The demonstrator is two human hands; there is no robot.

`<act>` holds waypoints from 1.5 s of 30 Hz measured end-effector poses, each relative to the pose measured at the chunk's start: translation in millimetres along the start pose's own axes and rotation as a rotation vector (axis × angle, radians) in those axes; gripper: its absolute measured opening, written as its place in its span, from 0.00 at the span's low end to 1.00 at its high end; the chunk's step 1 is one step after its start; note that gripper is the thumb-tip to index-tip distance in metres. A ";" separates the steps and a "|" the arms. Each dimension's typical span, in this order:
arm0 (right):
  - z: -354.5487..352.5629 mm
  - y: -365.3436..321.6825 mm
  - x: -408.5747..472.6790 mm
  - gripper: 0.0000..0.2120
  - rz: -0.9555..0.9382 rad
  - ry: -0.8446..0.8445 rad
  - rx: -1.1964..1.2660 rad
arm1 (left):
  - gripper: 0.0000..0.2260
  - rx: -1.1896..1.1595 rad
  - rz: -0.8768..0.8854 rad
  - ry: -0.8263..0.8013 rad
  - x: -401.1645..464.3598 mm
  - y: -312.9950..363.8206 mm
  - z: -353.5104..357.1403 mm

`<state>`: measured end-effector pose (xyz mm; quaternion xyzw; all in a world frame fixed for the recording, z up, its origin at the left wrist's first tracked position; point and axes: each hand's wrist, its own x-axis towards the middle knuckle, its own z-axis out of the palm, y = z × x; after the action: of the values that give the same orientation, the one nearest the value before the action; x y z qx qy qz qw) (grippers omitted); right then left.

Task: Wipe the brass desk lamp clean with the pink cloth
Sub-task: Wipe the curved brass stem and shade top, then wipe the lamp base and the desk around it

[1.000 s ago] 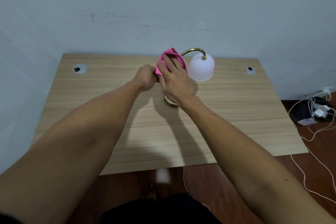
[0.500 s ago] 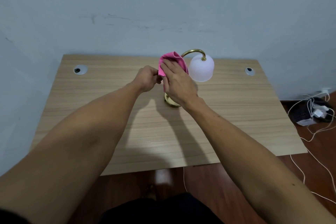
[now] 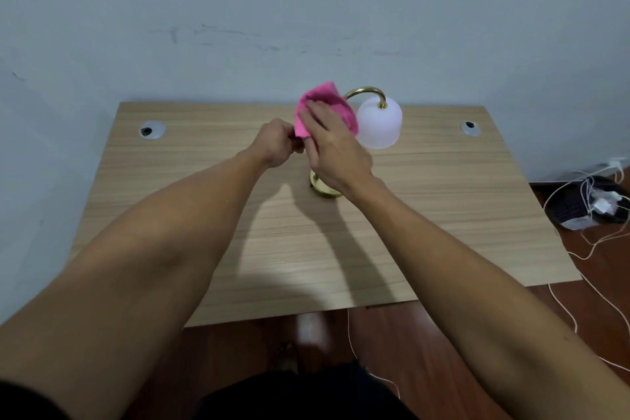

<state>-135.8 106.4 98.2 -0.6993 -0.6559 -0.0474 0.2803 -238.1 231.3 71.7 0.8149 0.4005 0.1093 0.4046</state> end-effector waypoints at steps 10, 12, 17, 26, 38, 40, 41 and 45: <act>10.5 5.9 -12.5 0.25 0.049 0.095 -0.136 | 0.09 -0.073 0.042 0.004 1.3 -6.4 5.4; 10.6 1.2 -14.7 0.23 0.075 0.172 -0.067 | 0.07 -0.066 0.027 0.002 3.1 -8.4 6.2; -1.3 11.9 -40.1 0.13 0.514 0.080 0.317 | 0.05 -0.090 -0.009 0.035 4.1 -9.7 9.0; -13.7 85.0 -84.4 0.17 1.149 0.194 0.703 | 0.19 -0.093 -0.163 0.059 -14.3 -17.5 42.0; 10.2 145.7 -62.0 0.13 0.933 0.007 0.647 | 0.24 -0.074 -0.360 0.066 -15.7 -24.4 102.6; 27.0 150.3 -52.5 0.16 0.845 -0.082 0.703 | 0.23 -0.057 -0.368 0.086 -8.3 -28.1 112.3; 40.2 151.6 -47.6 0.17 0.827 -0.114 0.732 | 0.23 -0.063 -0.365 0.093 -5.4 -29.6 116.2; 92.1 149.8 -29.5 0.19 0.761 -0.220 0.753 | 0.18 -0.104 -0.291 0.121 5.3 -34.0 124.0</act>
<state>-26.2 124.6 -41.2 -0.7393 -0.3536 0.3691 0.4384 -191.6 176.3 -34.9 0.7182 0.5318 0.1191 0.4326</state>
